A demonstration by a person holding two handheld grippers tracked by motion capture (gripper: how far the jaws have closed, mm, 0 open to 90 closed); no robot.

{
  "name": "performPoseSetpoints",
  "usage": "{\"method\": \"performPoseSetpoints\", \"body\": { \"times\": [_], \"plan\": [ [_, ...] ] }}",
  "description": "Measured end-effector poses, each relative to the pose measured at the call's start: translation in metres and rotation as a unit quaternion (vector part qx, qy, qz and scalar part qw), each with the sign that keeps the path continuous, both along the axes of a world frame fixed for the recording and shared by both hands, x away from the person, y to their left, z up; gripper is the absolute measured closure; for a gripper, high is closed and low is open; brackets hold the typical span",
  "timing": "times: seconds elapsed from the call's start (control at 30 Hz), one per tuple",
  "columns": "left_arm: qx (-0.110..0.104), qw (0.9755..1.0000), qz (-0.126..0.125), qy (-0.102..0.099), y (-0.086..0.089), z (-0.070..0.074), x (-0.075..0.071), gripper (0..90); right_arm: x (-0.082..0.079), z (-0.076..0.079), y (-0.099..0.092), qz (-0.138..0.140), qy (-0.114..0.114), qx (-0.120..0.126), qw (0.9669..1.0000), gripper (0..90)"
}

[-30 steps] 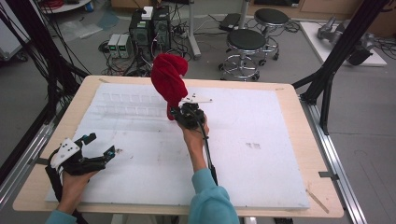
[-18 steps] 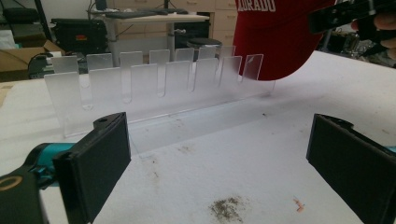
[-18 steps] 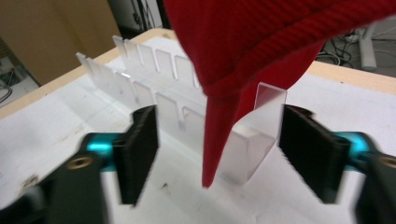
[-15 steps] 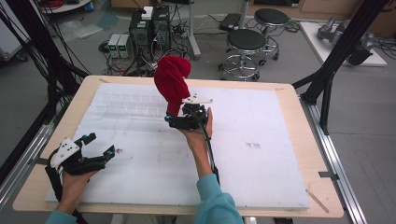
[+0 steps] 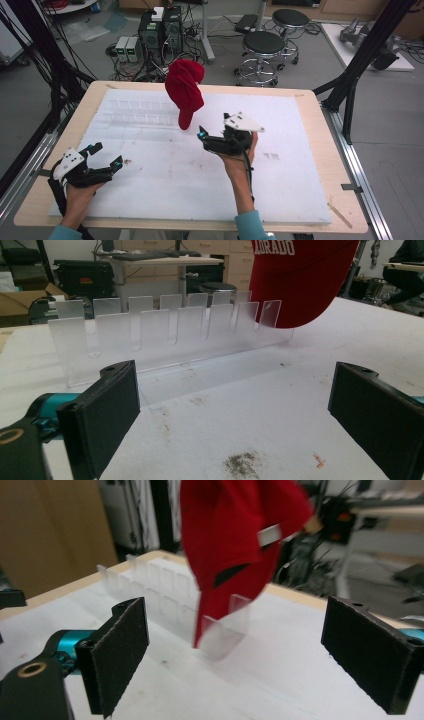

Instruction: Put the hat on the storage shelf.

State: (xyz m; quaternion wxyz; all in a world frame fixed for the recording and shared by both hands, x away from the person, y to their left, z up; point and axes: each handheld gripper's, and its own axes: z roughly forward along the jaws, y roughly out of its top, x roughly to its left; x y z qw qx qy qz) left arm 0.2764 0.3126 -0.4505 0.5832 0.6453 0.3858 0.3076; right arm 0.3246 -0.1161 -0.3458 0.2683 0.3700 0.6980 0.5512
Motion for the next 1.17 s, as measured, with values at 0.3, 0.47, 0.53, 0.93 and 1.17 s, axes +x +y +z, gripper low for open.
{"method": "performPoseSetpoints", "body": {
  "times": [0.3, 0.47, 0.53, 0.93, 1.17],
  "plan": [
    [0.000, 0.9999, 0.007, -0.015, 0.000, -0.001, -0.003, 6.7, -0.051, -0.029, -0.075, -0.032, -0.042, -0.007, 0.9986, 10.6],
    [0.002, 0.9996, 0.007, -0.028, -0.001, -0.001, -0.006, 6.7, -0.074, -0.063, -0.111, -0.067, -0.053, 0.011, 0.9962, 10.6],
    [0.002, 0.9994, 0.007, -0.033, -0.001, -0.002, -0.007, 6.7, -0.078, -0.074, -0.118, -0.075, -0.058, 0.016, 0.9953, 10.6],
    [-0.001, 0.9976, 0.010, -0.069, -0.001, -0.004, -0.013, 6.7, -0.078, -0.105, -0.128, -0.100, -0.067, 0.018, 0.9925, 10.6],
    [-0.007, 0.9972, 0.012, -0.074, 0.001, -0.004, -0.015, 6.8, -0.080, -0.106, -0.129, -0.102, -0.077, 0.021, 0.9916, 10.6]
  ]
}}
